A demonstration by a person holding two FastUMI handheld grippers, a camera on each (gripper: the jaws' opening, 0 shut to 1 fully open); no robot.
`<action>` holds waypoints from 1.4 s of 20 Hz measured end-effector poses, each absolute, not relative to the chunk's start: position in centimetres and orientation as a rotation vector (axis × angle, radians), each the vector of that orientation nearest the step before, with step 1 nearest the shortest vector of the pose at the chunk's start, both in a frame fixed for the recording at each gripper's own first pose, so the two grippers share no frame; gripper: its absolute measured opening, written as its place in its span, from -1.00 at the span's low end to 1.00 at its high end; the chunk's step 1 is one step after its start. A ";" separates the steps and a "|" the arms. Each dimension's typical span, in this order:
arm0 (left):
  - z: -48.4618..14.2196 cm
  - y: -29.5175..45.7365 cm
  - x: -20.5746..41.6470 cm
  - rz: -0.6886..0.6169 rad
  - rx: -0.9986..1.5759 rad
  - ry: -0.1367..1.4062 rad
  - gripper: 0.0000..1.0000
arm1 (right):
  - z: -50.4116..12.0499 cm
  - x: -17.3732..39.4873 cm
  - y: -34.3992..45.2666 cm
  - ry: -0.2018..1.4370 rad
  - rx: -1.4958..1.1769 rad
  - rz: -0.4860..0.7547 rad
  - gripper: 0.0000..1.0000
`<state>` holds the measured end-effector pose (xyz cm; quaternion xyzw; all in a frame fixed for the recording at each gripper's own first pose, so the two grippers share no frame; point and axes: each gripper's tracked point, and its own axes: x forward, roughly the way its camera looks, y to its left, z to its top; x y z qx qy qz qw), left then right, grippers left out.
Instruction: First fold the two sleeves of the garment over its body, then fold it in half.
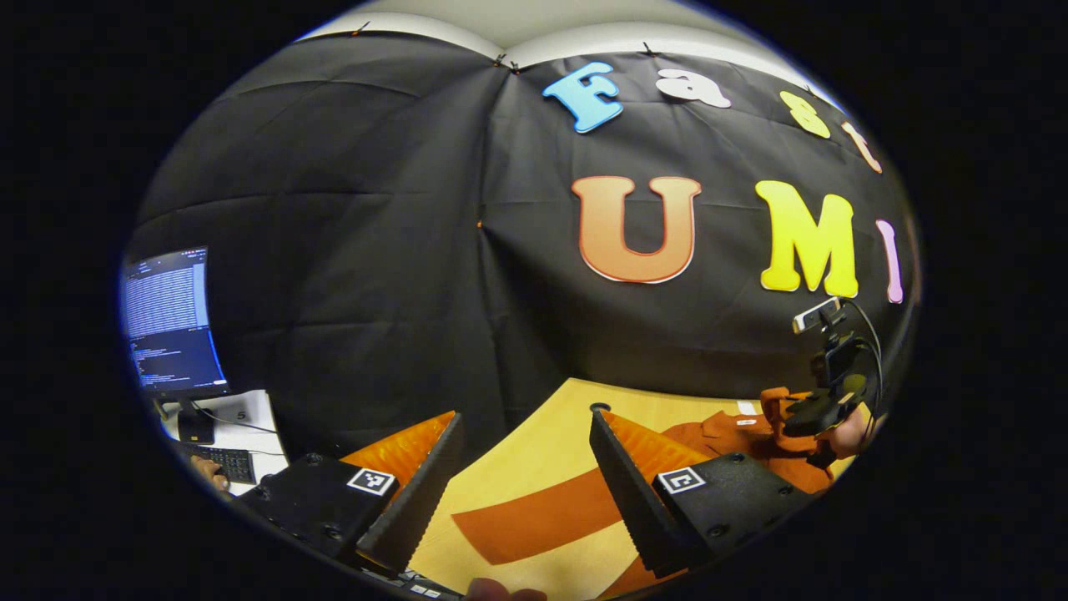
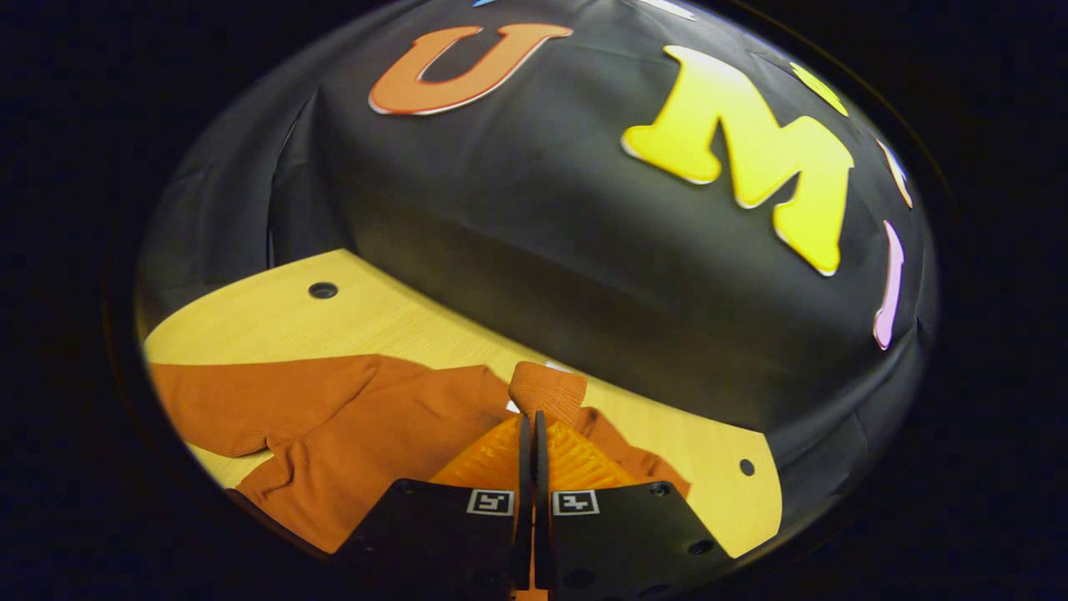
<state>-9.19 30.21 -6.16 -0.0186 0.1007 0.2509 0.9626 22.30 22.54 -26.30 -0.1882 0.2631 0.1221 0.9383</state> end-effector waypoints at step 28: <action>-11.5 33.3 -11.9 0.582 -0.087 0.222 0.96 | -19.0 15.0 27.4 0.472 -0.073 0.504 0.87</action>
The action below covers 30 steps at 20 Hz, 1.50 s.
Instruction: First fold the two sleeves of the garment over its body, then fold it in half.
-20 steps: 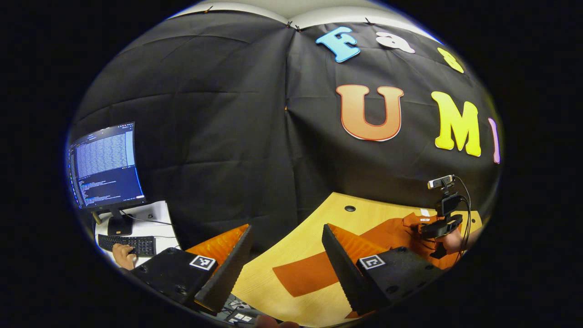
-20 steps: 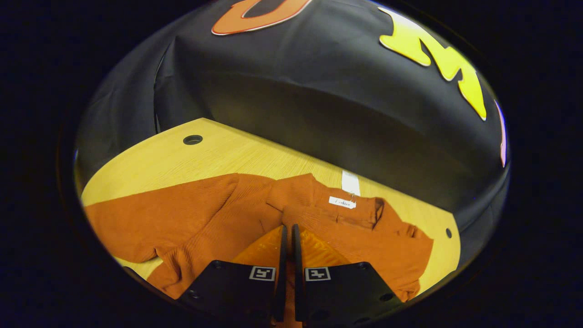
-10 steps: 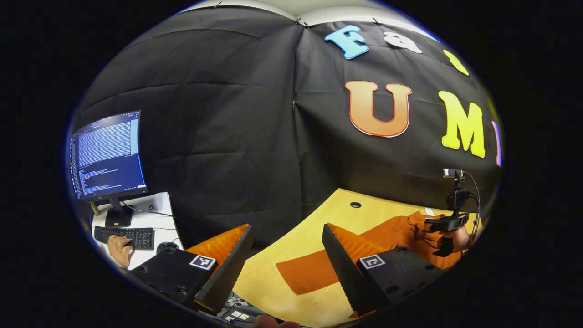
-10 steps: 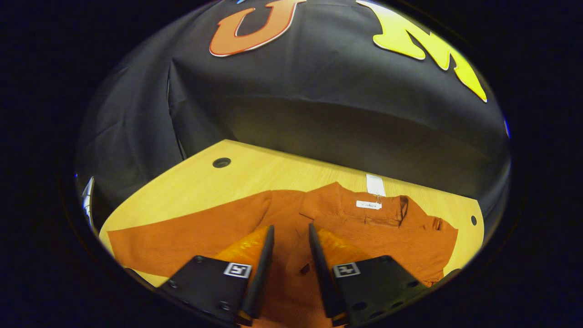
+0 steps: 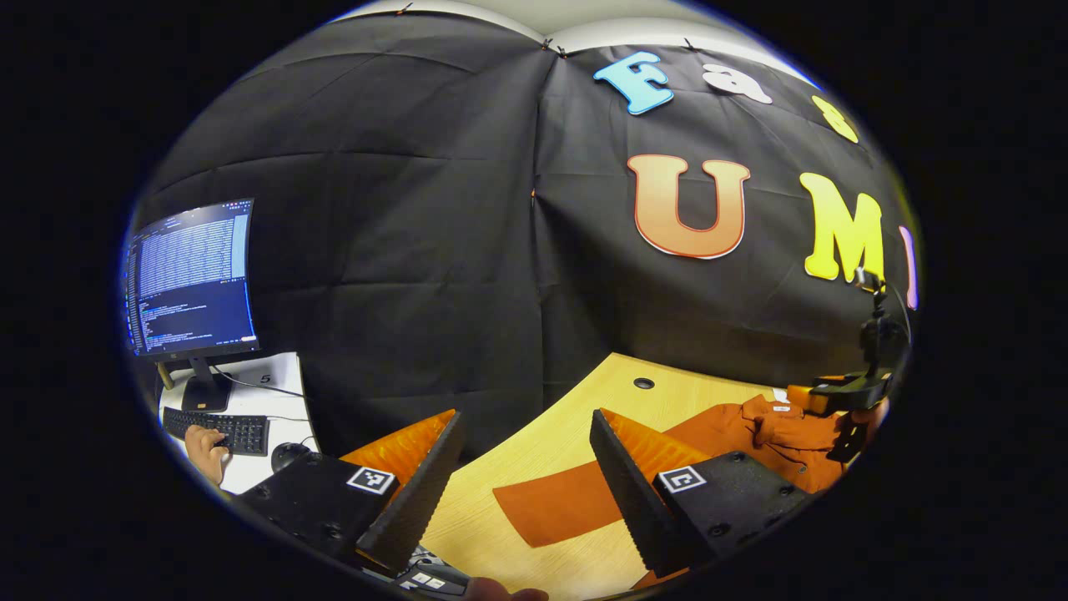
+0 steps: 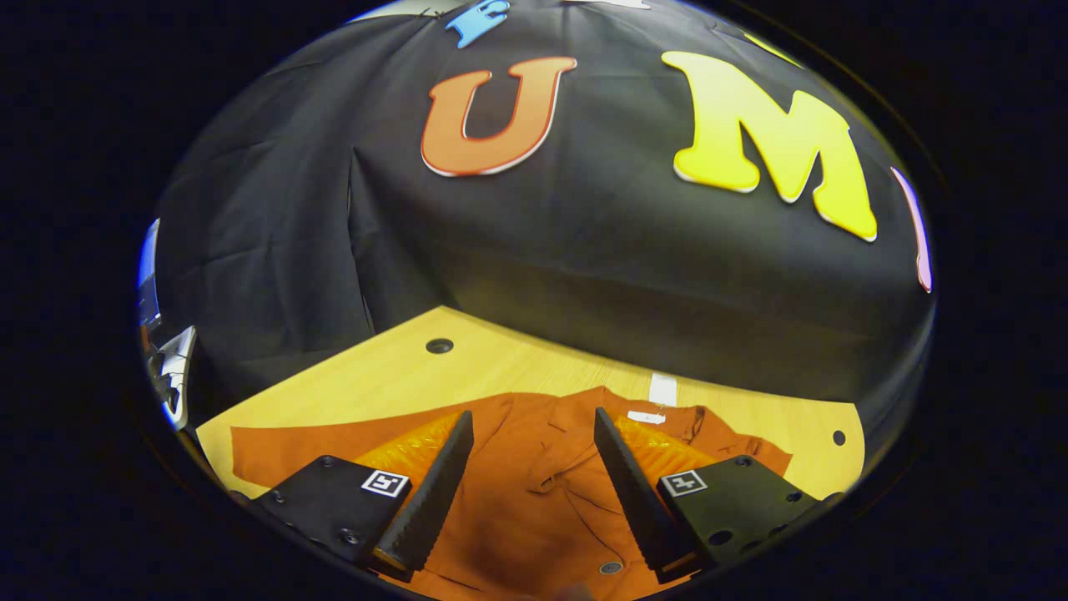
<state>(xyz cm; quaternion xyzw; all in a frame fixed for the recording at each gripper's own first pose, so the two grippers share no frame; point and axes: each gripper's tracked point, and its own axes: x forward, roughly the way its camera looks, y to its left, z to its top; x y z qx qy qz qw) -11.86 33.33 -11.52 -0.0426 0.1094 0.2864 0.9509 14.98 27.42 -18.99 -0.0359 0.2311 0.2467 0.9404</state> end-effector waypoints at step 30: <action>-33.5 34.6 -8.9 0.546 -0.154 0.634 0.94 | -4.4 5.3 10.2 0.260 -0.097 0.310 0.89</action>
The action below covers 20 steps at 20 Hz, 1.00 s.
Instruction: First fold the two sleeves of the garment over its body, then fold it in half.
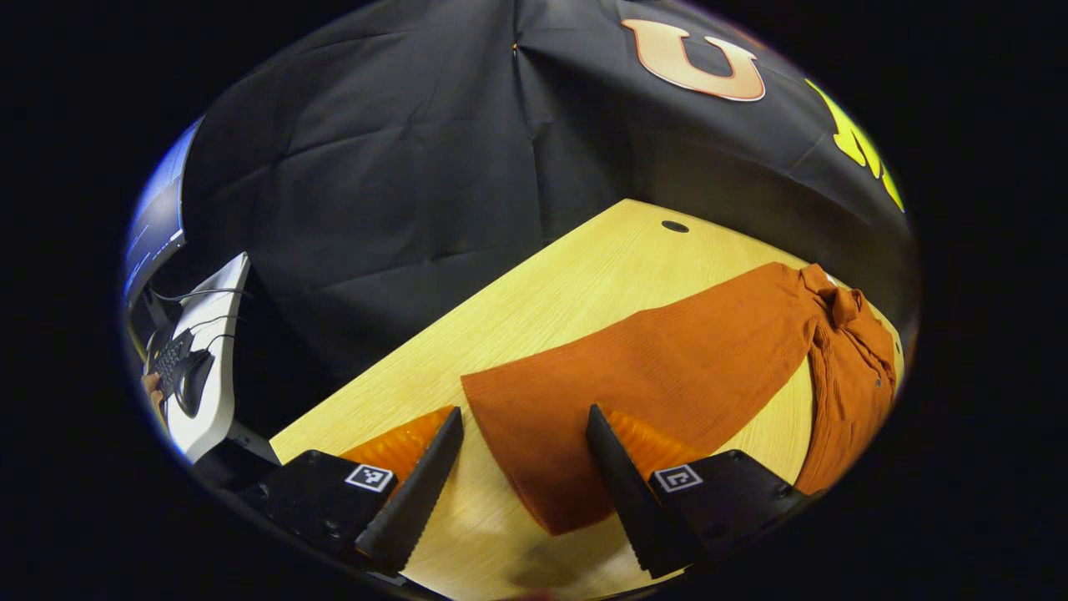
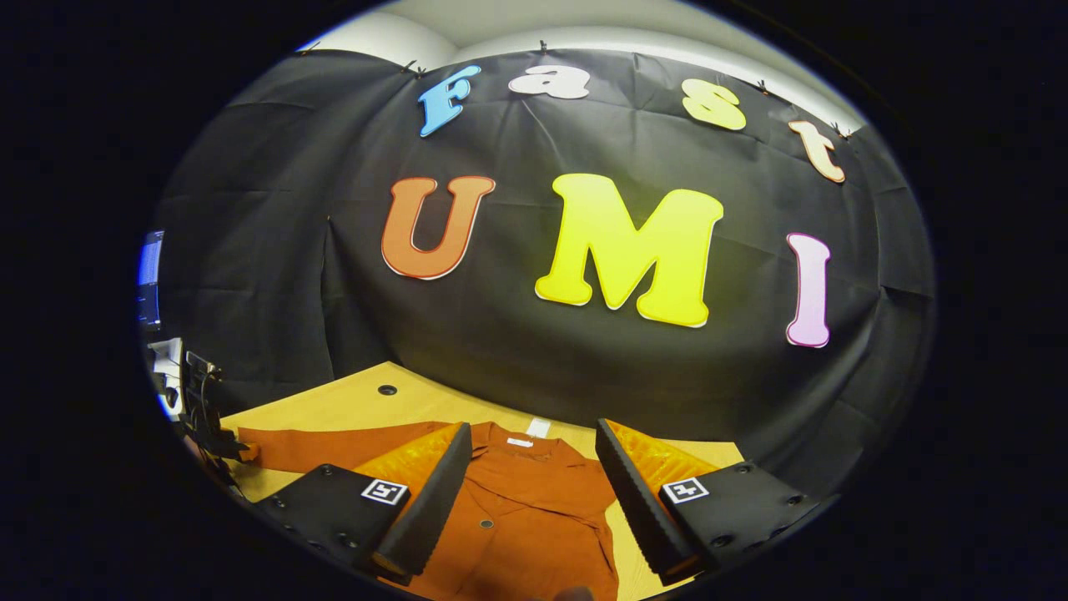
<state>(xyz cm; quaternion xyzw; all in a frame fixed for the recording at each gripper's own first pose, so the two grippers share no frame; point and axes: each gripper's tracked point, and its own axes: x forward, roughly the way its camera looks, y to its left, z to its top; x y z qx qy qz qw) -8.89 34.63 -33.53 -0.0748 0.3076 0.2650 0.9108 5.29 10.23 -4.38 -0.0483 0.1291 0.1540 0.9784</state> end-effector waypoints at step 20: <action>-22.7 33.2 -0.4 0.377 -0.161 0.572 -0.94 | -5.2 4.8 1.2 0.271 0.008 0.166 0.89</action>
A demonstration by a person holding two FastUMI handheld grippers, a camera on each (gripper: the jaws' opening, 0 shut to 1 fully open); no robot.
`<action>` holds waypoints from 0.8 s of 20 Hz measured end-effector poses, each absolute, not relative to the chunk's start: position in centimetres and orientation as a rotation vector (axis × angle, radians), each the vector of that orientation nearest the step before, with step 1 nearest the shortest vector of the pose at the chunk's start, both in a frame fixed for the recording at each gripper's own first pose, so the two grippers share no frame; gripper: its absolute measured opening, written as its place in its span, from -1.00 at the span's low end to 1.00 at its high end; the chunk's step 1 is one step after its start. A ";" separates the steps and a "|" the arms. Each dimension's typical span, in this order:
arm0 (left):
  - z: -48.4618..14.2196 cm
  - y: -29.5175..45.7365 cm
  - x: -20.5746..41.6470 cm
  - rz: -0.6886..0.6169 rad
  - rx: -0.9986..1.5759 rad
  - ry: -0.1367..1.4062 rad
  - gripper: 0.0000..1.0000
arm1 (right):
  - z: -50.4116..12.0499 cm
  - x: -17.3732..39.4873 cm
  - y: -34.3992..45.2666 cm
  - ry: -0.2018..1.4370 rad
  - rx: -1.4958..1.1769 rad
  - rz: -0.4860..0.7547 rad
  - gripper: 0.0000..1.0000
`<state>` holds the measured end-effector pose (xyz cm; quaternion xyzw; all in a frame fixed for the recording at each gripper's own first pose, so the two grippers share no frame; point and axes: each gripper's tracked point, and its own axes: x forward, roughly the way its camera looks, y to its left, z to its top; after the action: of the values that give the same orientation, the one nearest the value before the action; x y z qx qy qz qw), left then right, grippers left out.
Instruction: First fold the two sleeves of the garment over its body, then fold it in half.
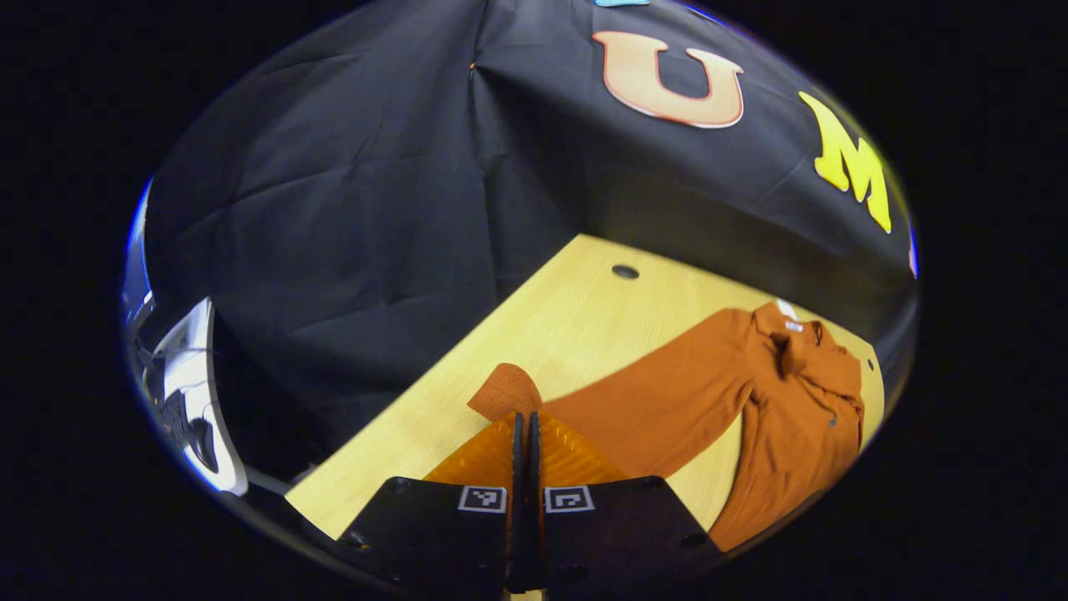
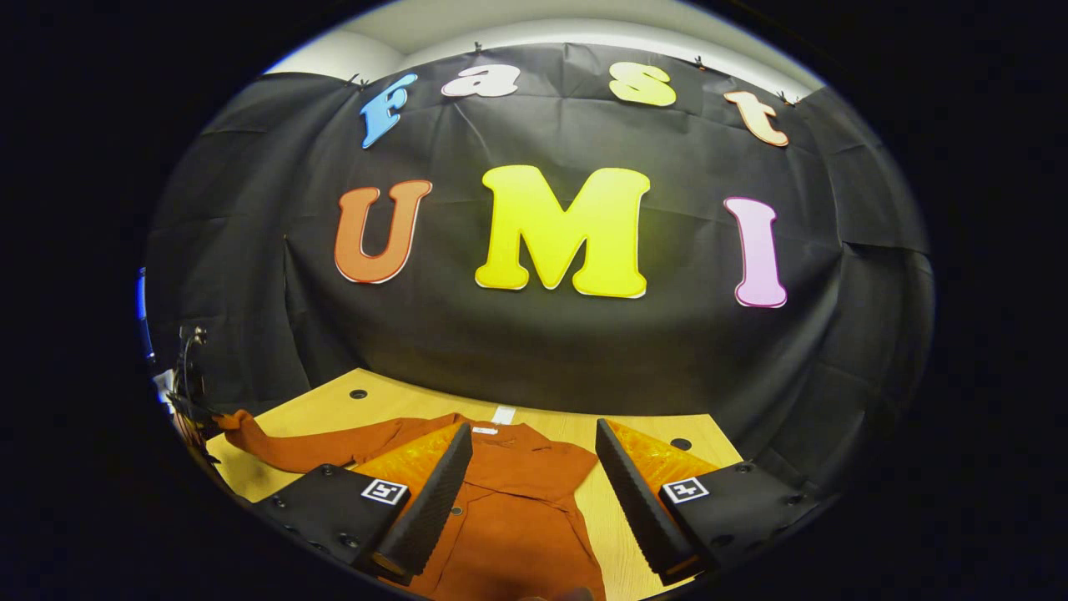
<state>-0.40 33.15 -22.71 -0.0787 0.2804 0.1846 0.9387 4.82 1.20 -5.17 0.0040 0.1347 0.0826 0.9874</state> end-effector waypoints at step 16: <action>-2.3 4.9 25.0 -0.167 0.208 0.271 -0.95 | -5.9 1.7 -13.3 0.243 0.080 -0.074 0.89</action>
<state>25.03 4.94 -2.33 0.1033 0.1346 -0.0831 0.9820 1.72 -13.31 -5.95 0.0398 0.1212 -0.0368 0.9912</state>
